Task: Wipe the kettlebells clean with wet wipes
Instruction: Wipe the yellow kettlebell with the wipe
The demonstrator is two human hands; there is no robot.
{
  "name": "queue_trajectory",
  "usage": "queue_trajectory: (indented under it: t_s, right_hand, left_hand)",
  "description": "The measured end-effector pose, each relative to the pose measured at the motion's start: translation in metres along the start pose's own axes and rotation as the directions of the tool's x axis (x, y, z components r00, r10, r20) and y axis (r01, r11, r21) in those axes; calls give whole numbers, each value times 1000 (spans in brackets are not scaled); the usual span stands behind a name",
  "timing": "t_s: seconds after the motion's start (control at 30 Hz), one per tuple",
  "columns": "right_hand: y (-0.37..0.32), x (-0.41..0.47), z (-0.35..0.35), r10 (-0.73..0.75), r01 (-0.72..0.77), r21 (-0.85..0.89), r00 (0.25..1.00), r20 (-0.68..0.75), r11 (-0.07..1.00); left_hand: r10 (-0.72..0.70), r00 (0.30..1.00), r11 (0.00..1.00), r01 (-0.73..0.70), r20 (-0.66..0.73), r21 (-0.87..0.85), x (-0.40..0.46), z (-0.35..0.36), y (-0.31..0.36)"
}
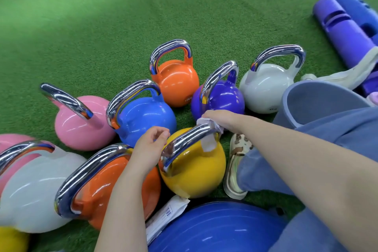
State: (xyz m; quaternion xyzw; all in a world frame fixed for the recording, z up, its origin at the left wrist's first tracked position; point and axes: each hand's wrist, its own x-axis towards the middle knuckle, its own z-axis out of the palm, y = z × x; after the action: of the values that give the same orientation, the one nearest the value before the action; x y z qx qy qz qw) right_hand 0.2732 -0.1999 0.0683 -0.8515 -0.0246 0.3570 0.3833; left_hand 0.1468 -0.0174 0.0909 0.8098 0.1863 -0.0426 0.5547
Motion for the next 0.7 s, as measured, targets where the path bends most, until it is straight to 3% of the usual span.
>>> queue_trajectory:
  t_s: [0.07,0.17,0.23,0.4,0.5,0.57,0.63,0.7]
  right_hand:
    - [25,15,9,31,-12,305,998,-58,952]
    - [47,23,26,147,-24,653,980,-134,757]
    - [50,18,31,212,-35,742,966,-146,669]
    - [58,2,55,356,-62,819,917,-179,571]
    - [48,-15,80,401,8,855,881,-252,519]
    - [47,-20,99,398,61,787,837,-375,614]
    - [53,-19,117,302,41,560,808,-506,828]
    - [55,-16,125,257,37,468,797,-547,883]
  left_hand:
    - [-6,1000,1000,6,6,4,-2,1,-4]
    - [-16,1000,1000,16,12,-5,-6,3,-8]
    - [-16,1000,1000,16,12,-11,-9,4,-11]
    - [-11,1000,1000,11,11,-14,-12,3,-11]
    - [-2,1000,1000,2,24,-15,-12,3,-10]
    - [4,1000,1000,-4,27,0,-11,4,-10]
    - [12,1000,1000,-12,23,13,-12,5,-9]
    - [17,1000,1000,-17,20,10,-12,5,-9]
